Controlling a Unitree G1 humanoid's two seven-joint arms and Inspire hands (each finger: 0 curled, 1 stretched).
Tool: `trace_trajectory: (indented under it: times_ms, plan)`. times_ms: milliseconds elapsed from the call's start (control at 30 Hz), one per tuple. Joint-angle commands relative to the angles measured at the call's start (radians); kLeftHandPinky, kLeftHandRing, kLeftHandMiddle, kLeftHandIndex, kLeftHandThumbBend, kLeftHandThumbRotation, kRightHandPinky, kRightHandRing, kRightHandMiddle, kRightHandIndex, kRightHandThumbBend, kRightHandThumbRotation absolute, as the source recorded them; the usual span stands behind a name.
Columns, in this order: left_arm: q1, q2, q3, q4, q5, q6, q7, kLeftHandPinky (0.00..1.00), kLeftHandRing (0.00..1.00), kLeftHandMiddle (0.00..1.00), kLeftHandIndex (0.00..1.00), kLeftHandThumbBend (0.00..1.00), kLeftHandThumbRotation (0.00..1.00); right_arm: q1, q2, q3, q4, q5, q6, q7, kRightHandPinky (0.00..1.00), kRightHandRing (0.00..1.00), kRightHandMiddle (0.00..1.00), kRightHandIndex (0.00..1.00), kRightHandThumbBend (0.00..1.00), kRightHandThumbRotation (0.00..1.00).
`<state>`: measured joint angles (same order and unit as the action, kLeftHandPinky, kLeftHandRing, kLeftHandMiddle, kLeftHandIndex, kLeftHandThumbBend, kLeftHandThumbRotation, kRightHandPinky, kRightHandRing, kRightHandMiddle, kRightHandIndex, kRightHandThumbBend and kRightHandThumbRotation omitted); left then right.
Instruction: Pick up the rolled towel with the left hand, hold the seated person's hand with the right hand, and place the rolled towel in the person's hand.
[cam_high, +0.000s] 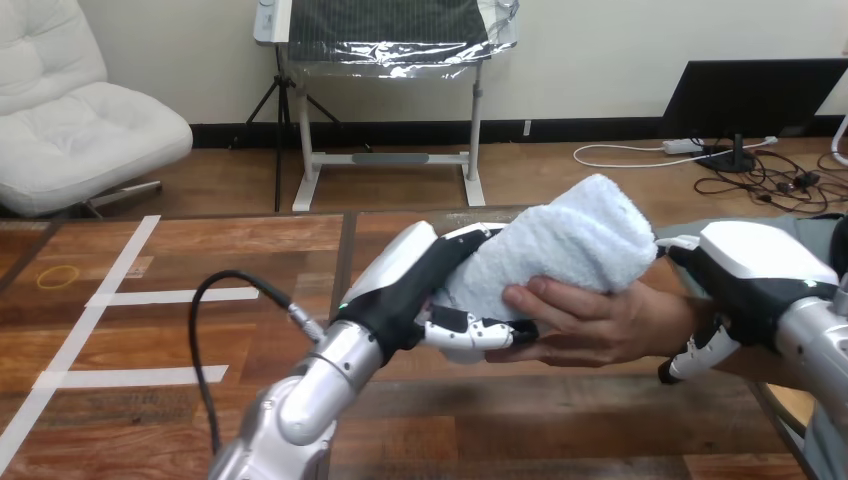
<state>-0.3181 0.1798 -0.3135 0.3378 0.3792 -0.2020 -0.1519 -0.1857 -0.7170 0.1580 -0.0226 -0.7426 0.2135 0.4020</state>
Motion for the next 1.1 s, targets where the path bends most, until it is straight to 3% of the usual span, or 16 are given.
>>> trace_trajectory:
  times_ms: [0, 233, 567, 867, 1067]
  plan:
    - [-0.004, 0.039, 0.046, -0.06, -0.05, -0.009, -0.038, 0.74, 0.86, 0.87, 0.85, 0.64, 0.27, -0.004, -0.036, -0.057, -0.084, 0.01, 0.012, 0.004, 0.86, 0.93, 0.93, 0.88, 0.81, 0.04]
    - [0.014, 0.077, 0.07, -0.082, -0.1, -0.008, -0.097, 0.74, 0.86, 0.87, 0.85, 0.65, 0.28, 0.03, -0.03, -0.09, -0.143, 0.017, 0.031, 0.013, 0.85, 0.93, 0.92, 0.88, 0.81, 0.02]
    - [0.045, 0.13, 0.1, -0.135, -0.114, 0.007, -0.145, 0.76, 0.86, 0.87, 0.84, 0.65, 0.29, 0.079, -0.029, -0.135, -0.225, 0.031, 0.035, 0.016, 0.84, 0.92, 0.92, 0.87, 0.82, 0.0]
    - [0.08, 0.164, 0.137, -0.18, -0.127, 0.004, -0.155, 0.76, 0.86, 0.86, 0.84, 0.65, 0.27, 0.125, -0.02, -0.178, -0.31, 0.038, 0.051, 0.022, 0.83, 0.91, 0.91, 0.86, 0.83, 0.0]
    - [0.118, 0.16, 0.172, -0.203, -0.161, -0.025, -0.133, 0.76, 0.84, 0.85, 0.84, 0.65, 0.24, 0.161, 0.001, -0.205, -0.38, 0.037, 0.077, 0.018, 0.82, 0.91, 0.9, 0.85, 0.84, 0.0]
